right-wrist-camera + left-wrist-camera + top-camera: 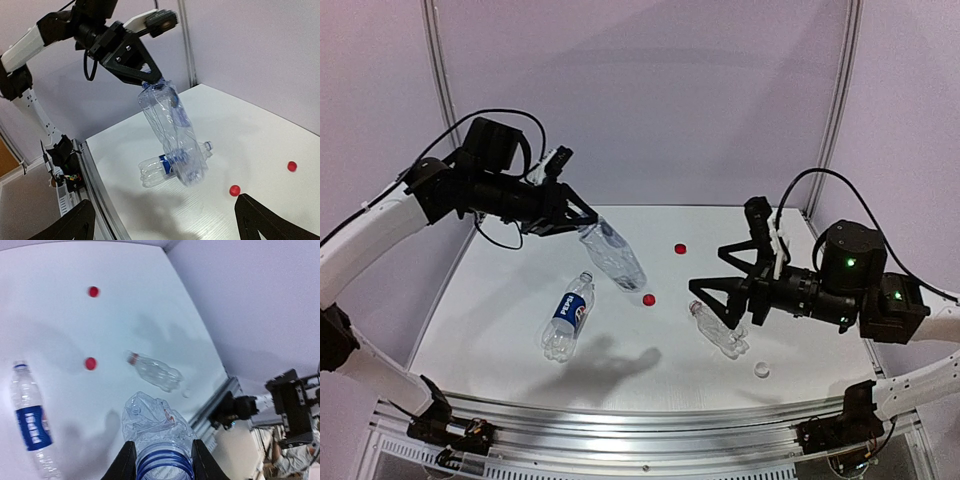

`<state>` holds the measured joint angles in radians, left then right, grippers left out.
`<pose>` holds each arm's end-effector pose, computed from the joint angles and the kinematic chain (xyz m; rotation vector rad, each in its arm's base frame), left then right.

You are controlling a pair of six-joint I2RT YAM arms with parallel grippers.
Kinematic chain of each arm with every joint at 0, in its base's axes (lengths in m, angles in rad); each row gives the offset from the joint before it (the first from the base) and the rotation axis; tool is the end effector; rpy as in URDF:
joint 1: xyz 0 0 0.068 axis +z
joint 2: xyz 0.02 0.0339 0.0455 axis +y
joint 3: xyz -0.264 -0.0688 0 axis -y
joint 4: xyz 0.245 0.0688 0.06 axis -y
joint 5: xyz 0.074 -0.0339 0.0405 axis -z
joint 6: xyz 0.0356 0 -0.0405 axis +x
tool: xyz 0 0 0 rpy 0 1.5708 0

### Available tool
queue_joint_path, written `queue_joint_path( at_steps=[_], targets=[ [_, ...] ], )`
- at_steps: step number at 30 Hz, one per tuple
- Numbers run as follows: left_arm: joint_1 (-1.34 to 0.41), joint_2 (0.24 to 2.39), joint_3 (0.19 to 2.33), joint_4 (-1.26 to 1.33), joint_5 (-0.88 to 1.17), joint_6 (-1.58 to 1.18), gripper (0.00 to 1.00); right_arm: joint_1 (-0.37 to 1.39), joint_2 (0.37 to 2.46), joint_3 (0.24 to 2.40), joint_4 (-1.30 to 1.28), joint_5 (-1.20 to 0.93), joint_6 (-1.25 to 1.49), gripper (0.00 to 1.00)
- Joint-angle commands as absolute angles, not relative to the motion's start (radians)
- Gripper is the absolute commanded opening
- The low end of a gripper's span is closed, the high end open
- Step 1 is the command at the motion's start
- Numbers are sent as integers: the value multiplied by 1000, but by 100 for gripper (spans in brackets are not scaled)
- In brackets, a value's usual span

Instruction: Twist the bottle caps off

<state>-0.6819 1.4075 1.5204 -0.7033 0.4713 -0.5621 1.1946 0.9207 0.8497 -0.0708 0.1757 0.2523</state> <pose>0.2240 -0.2026 0.4024 0.4381 2.3111 -1.1808 0.0854 0.1994 0.3507 -0.6922 1.6608 0.9117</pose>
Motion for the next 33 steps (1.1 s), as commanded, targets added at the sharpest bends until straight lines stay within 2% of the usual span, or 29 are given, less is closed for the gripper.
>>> queue_joint_path(
  at_steps=[1, 3, 8, 11, 15, 19, 26, 28, 30, 33],
  targets=[
    [-547, 1323, 1542, -919, 232, -452, 4, 1189, 858, 796, -170, 330, 327, 100],
    [-453, 1263, 1458, -911, 204, -445, 5, 1190, 844, 782, -190, 355, 369, 100],
    [-196, 1144, 1245, -850, 281, -494, 5, 1190, 823, 761, -246, 453, 490, 100],
    [-99, 1059, 1090, -713, 321, -530, 6, 1190, 808, 721, -211, 474, 537, 100],
    [25, 1026, 908, -503, 472, -705, 6, 1189, 821, 699, -167, 490, 553, 100],
    [31, 1026, 804, -362, 461, -834, 9, 1189, 860, 717, -167, 504, 567, 100],
    [31, 1139, 758, -354, 488, -910, 11, 1190, 875, 706, -146, 512, 640, 100],
    [29, 1161, 756, -390, 482, -901, 16, 1189, 864, 698, -144, 512, 650, 100],
    [31, 1157, 745, -415, 467, -896, 26, 1190, 850, 692, -155, 516, 654, 100],
    [31, 1131, 745, -465, 441, -888, 53, 1190, 824, 682, -179, 529, 663, 100]
  ],
)
